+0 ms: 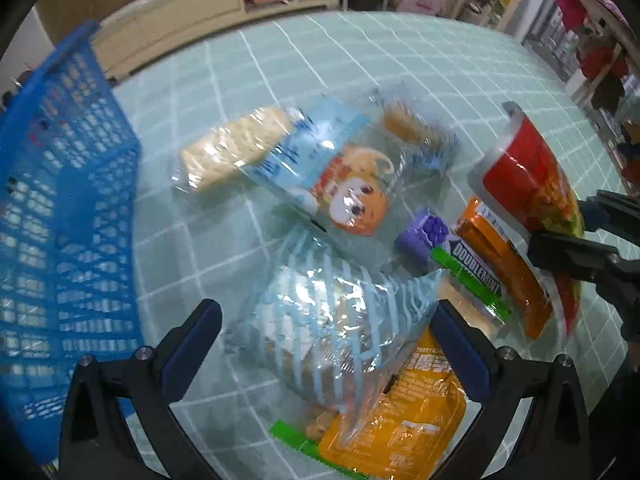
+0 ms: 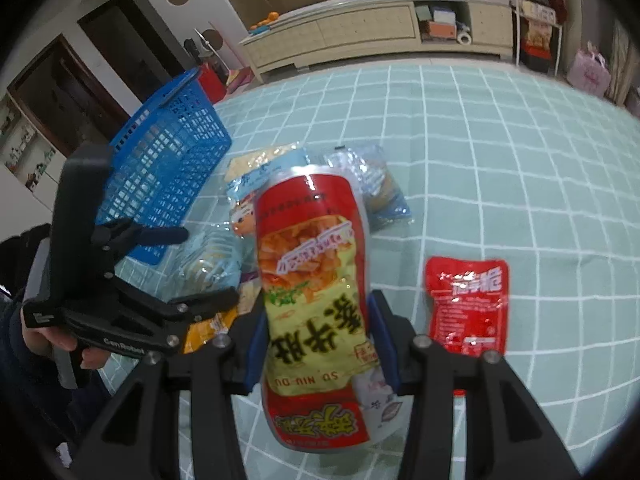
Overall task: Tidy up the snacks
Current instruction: 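Carry both held bags over the blue basket with both tools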
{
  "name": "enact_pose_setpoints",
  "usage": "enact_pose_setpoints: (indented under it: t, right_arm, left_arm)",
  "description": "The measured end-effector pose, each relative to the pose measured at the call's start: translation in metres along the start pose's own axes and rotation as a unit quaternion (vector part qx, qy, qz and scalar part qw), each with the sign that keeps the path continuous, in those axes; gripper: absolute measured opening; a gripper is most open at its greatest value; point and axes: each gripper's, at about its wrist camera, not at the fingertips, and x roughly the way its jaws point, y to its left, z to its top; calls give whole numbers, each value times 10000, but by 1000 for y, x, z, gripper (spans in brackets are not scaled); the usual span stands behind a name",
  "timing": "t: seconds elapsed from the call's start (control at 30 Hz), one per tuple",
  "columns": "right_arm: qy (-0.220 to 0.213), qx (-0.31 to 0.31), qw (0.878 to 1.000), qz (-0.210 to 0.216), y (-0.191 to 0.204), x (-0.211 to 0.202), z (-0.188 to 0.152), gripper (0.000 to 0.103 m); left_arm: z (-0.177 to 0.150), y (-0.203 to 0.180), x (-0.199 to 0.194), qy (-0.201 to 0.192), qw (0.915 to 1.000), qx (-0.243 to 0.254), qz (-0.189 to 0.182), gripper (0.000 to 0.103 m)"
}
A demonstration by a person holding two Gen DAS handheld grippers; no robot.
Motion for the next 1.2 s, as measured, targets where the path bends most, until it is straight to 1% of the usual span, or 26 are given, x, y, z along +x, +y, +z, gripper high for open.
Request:
enact_pose_setpoints:
  t: [0.03, 0.07, 0.13, 0.17, 0.2, 0.23, 0.3, 0.37, 0.4, 0.53, 0.6, 0.73, 0.8, 1.0, 1.13, 1.17, 1.2]
  right_arm:
    - [29, 67, 10000, 51, -3, 3, -1, 51]
    - [39, 127, 9999, 85, -5, 5, -2, 51]
    - [60, 188, 9998, 104, -8, 7, -3, 51]
    - [65, 205, 9997, 99, -9, 6, -5, 51]
    - [62, 233, 9997, 100, -10, 6, -5, 51]
    - [57, 259, 9996, 114, -10, 6, -5, 51]
    - [18, 288, 9995, 108, -9, 2, -6, 51]
    - [-10, 291, 9996, 66, -7, -2, -6, 51]
    - [-18, 304, 9995, 36, -5, -4, -6, 51]
    - [-48, 333, 9994, -64, 5, -12, -9, 51]
    - [-67, 354, 9993, -116, 9, -19, -10, 51]
    - [-147, 362, 9991, -173, 23, -33, -10, 51]
    - [-221, 317, 9990, -241, 32, -41, -8, 51]
    - [-416, 174, 9982, -392, 64, -64, 3, 51]
    - [-548, 114, 9979, -338, 85, -75, 14, 51]
    - [-574, 90, 9978, -316, 92, -76, 18, 51]
    - [-594, 72, 9978, -292, 96, -76, 22, 51]
  left_arm:
    - [0, 3, 1, 4, 10000, -21, -73, 103]
    - [1, 5, 2, 5, 9999, -37, -147, 98]
    - [2, 10, 3, 24, 9996, -85, -256, 93]
    - [2, 11, 3, 24, 9996, -82, -278, 90]
    - [0, 13, 2, 19, 9995, -67, -315, 84]
    - [-2, 13, 1, 19, 9994, -64, -339, 83]
    - [-11, 12, -7, -18, 9995, -109, -308, 76]
    - [-18, 13, -10, -22, 9991, -189, -381, 74]
    - [-22, 6, -17, -20, 9991, -198, -387, 74]
    - [-37, -3, -34, -206, 9992, -159, -290, 74]
    - [-42, -6, -47, -358, 9989, -147, -253, 74]
    - [-52, -17, -81, -750, 9971, 65, -101, 74]
    - [-52, -19, -95, -890, 9959, 84, -101, 74]
    - [-53, 0, -138, -1289, 9916, 51, -24, 74]
    - [-57, 24, -167, -1589, 9873, -31, -21, 74]
    - [-57, 32, -176, -1667, 9860, -43, 19, 74]
    - [-60, 36, -177, -1716, 9851, -50, 58, 74]
